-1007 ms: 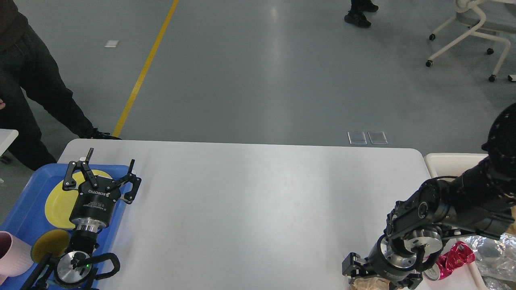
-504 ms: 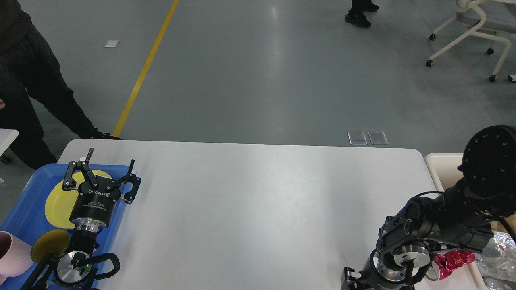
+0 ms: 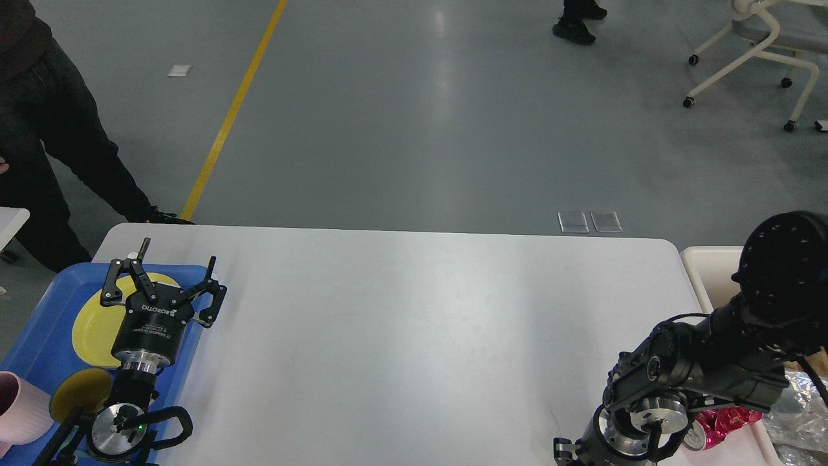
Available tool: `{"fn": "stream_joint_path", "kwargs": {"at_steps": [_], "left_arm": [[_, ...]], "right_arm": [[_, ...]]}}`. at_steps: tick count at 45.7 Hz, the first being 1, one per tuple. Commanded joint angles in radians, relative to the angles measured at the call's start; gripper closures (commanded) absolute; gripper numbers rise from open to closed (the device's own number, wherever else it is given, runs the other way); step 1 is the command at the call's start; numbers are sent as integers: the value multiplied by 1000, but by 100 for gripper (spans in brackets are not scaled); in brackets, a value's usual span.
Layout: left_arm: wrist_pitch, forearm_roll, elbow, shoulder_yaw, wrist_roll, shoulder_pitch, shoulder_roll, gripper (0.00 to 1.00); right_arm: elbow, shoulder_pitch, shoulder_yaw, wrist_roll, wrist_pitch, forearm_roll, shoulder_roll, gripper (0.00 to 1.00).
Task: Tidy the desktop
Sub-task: 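Grasp the crumpled paper scrap with the right gripper, then lift the paper scrap and carry it into the white bin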
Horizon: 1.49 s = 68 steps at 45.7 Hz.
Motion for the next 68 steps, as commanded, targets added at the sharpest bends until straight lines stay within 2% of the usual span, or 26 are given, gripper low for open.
{"fn": "stream_joint_path", "kwargs": {"at_steps": [1, 6, 10, 13, 17, 31, 35, 38, 49, 54, 58, 68], "left_arm": [[-1, -1, 0, 0, 0, 0, 0, 4], [1, -1, 0, 0, 0, 0, 0, 4], [-1, -1, 0, 0, 0, 0, 0, 4], [-1, -1, 0, 0, 0, 0, 0, 4], [1, -1, 0, 0, 0, 0, 0, 4], [-1, -1, 0, 0, 0, 0, 0, 4], [-1, 1, 0, 0, 0, 0, 0, 4], [1, -1, 0, 0, 0, 0, 0, 4], [1, 1, 0, 0, 0, 0, 0, 4], [1, 1, 0, 0, 0, 0, 0, 4], [-1, 1, 0, 0, 0, 0, 0, 4], [1, -1, 0, 0, 0, 0, 0, 4]], "right_arm": [[0, 1, 11, 3, 4, 6, -2, 100], [0, 16, 11, 5, 10, 9, -15, 100], [3, 57, 11, 11, 98, 21, -44, 100], [9, 151, 11, 12, 222, 48, -87, 100], [32, 277, -2, 12, 323, 78, -117, 100], [157, 838, -234, 15, 512, 161, -143, 100], [180, 956, -258, 17, 581, 174, -156, 100], [198, 1004, -262, 18, 589, 180, -181, 100], [193, 995, -295, 20, 537, 188, -198, 100], [157, 957, -380, 23, 463, 188, -218, 100], [76, 868, -430, 23, 409, 185, -274, 100], [-263, 564, -423, 17, 382, 170, -466, 100]]}}
